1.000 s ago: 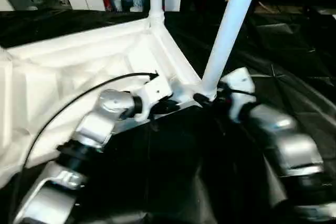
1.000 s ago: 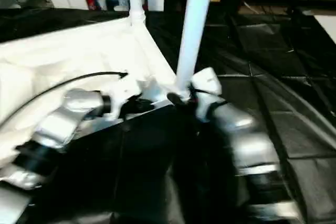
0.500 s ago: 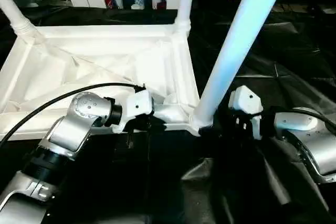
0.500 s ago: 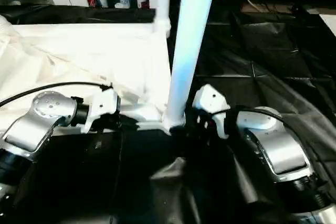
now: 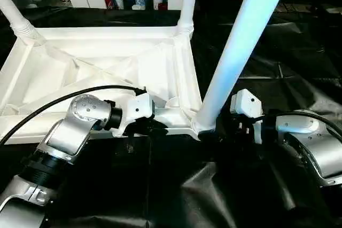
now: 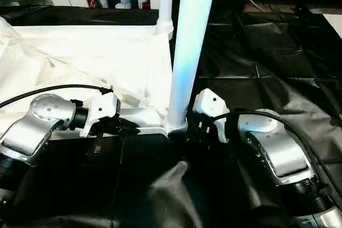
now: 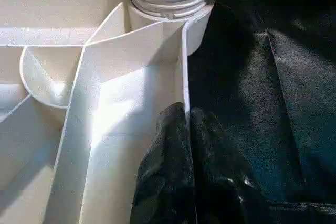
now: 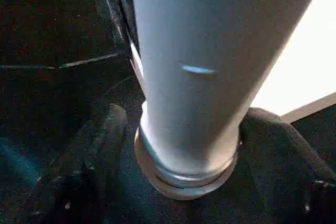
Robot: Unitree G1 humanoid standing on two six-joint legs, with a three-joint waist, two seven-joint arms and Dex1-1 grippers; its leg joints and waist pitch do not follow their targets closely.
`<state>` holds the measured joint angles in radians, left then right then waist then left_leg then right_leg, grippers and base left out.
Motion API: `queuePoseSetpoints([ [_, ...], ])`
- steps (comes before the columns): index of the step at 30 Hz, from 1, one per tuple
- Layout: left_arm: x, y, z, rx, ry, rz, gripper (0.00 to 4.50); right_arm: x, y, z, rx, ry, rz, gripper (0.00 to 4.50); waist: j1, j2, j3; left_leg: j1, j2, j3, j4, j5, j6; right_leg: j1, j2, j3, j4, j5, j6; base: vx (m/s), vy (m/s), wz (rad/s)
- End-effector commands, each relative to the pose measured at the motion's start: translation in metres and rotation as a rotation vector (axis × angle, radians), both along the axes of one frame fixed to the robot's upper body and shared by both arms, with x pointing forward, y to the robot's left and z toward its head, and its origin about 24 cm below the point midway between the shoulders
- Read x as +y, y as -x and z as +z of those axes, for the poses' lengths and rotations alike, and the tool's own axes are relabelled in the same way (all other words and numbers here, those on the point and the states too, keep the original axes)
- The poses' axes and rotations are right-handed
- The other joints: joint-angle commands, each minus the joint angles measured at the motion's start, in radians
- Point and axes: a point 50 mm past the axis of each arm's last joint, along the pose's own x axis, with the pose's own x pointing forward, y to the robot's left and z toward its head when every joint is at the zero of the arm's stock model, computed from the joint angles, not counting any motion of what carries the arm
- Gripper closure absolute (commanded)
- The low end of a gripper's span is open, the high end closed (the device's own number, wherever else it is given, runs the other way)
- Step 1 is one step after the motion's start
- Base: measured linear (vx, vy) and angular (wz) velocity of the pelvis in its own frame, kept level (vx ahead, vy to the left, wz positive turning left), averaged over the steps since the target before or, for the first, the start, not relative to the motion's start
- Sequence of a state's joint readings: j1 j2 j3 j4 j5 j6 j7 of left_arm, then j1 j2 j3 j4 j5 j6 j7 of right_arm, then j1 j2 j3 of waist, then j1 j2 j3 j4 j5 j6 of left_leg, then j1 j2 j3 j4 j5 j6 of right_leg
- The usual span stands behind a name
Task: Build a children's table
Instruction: Rotate leg to tighten
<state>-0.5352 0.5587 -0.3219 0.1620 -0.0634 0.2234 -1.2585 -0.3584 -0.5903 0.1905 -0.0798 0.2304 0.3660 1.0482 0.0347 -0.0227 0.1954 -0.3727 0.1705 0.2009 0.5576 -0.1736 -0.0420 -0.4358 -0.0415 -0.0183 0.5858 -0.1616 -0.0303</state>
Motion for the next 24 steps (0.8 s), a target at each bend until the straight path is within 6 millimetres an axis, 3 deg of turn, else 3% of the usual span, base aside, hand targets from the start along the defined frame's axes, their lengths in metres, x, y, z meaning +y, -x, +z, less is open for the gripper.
queuePoseSetpoints([
  [1, -0.001, 0.009, -0.016, 0.07, -0.048, -0.036, 4.5, 0.002, 0.002, -0.002, 0.006, -0.006, 0.029, 1.35, 0.002, 0.002, -0.08, 0.017, 0.059, -0.022, -0.044, -0.064, 0.122, 0.068, -0.092, 0.05, -0.04, -0.045, -0.294, 0.0, 0.0, 0.0],
  [9, -0.002, 0.01, -0.016, 0.072, -0.049, -0.039, 4.5, 0.003, 0.004, -0.005, 0.017, -0.004, 0.04, 1.96, 0.003, 0.002, -0.077, 0.016, 0.059, -0.024, -0.044, -0.109, 0.1, 0.066, -0.093, 0.051, -0.047, -0.133, -0.277, 0.0, 0.0, 0.0],
  [12, -0.001, 0.01, -0.017, 0.074, -0.05, -0.04, 4.5, 0.003, 0.005, -0.007, 0.021, -0.005, 0.04, 1.99, 0.003, 0.001, -0.076, 0.017, 0.058, -0.024, -0.045, -0.125, 0.088, 0.064, -0.092, 0.052, -0.05, -0.17, -0.265, 0.0, 0.0, 0.0],
  [20, -0.003, 0.01, -0.019, 0.079, -0.036, -0.032, 4.5, 0.003, 0.007, -0.022, 0.066, -0.038, -0.053, 2.0, 0.002, 0.002, -0.074, 0.015, 0.056, -0.024, -0.045, -0.118, 0.093, 0.064, -0.091, 0.052, -0.05, -0.148, -0.264, 0.0, 0.0, 0.0],
  [24, -0.009, 0.004, -0.02, 0.059, -0.015, 0.024, 4.5, 0.005, 0.0, -0.03, 0.071, -0.067, -0.188, 2.0, -0.002, 0.0, -0.064, 0.017, 0.055, -0.026, -0.05, -0.17, 0.065, 0.058, -0.093, 0.051, -0.065, -0.278, -0.232, 0.0, 0.0, 0.0],
])
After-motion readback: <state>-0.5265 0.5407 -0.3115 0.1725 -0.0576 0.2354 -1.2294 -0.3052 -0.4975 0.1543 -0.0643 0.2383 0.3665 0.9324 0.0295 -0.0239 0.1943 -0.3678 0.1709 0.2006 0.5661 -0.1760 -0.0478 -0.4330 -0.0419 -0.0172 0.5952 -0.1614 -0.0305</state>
